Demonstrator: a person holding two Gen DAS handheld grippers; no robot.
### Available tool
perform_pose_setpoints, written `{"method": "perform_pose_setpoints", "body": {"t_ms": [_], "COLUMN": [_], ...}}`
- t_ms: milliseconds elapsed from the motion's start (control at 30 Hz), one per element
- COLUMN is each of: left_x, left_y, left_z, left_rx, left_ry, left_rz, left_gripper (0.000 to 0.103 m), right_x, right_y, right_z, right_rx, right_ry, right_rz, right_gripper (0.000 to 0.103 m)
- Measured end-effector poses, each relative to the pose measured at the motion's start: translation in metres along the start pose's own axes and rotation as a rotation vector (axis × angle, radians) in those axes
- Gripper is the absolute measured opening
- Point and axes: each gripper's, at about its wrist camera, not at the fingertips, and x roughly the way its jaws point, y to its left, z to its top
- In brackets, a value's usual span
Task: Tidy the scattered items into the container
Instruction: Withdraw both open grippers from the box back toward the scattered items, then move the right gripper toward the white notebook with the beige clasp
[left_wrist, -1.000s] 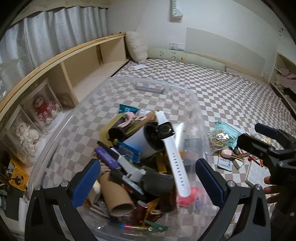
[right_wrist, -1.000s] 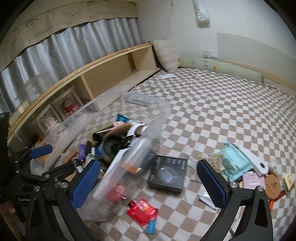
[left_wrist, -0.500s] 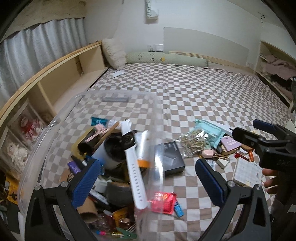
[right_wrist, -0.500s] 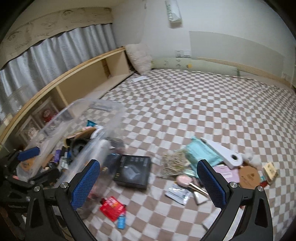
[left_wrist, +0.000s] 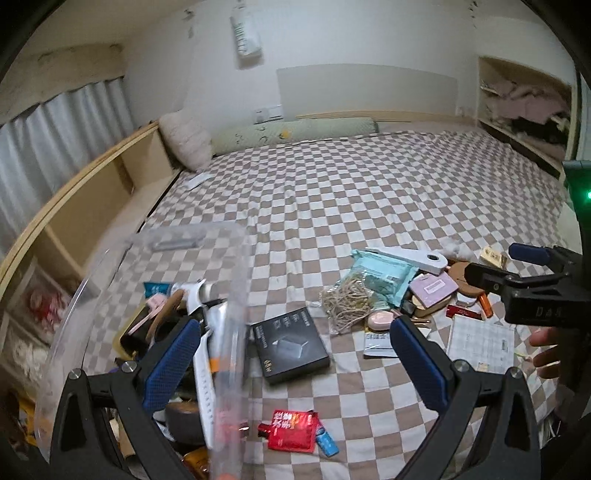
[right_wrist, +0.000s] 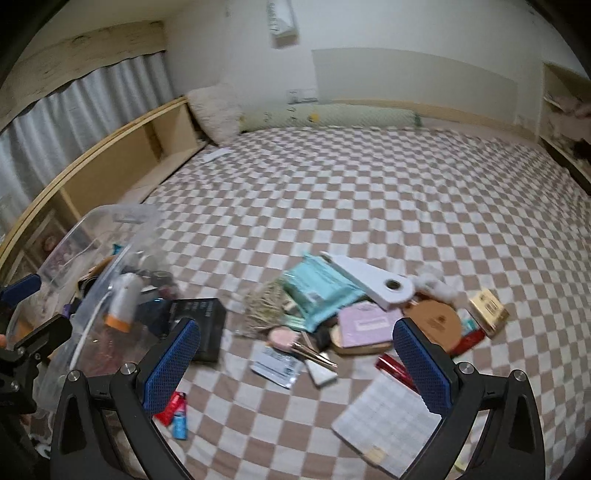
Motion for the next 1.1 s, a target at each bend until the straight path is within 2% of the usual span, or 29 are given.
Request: {"method": "perform_pose_setpoints", "body": {"t_ms": [133, 367, 533, 600, 667, 733, 833, 933, 1000, 1100], "left_x": [0.008, 0.028, 0.043, 0.051, 0.060, 0.069, 0.085, 0.100, 0.109, 0.120], "left_y": [-0.019, -0.057, -0.079, -0.089, -0.098, -0.103, -0.107, -0.110, -0.112, -0.112], "left_z": [0.007, 0.018, 0.024, 0.025, 0.026, 0.027, 0.030, 0.029, 0.028, 0.024], "left_rx": [0.018, 0.060, 0.072, 0.112, 0.147, 0.134, 0.091, 0.075, 0.076, 0.071], "left_ry": [0.012, 0.034, 0.050, 0.064, 0.088, 0.119, 0.169, 0.208, 0.235, 0.278], "left_rz": [-0.020, -0.003, -0.039, -0.058, -0.072, -0.099, -0.155, -0.175, -0.173, -0.174], "left_gripper": [0.103, 0.103, 0.103, 0.103, 0.103, 0.103, 0.103, 0.103, 0.103, 0.103], "right_x": [0.005, 0.014, 0.017, 0.018, 0.020, 0.022, 0.027, 0.034, 0.042, 0.055], "right_y": [-0.024, -0.054, -0.072, -0.081, -0.090, -0.098, -0.109, -0.117, -0.119, -0.112], "right_z": [-0.005, -0.019, -0.031, -0.035, -0.039, -0.042, -0.050, -0.057, -0.065, -0.079], "right_rx": [0.053, 0.074, 0.089, 0.110, 0.129, 0.135, 0.116, 0.084, 0.035, -0.116], "right_ry": [0.041, 0.118, 0.163, 0.180, 0.194, 0.203, 0.209, 0.226, 0.249, 0.289], "right_rz": [0.001, -0.020, -0.030, -0.025, -0.027, -0.039, -0.077, -0.100, -0.106, -0.092], "right_gripper": [0.103, 0.103, 0.103, 0.103, 0.103, 0.103, 0.103, 0.103, 0.103, 0.103]}}
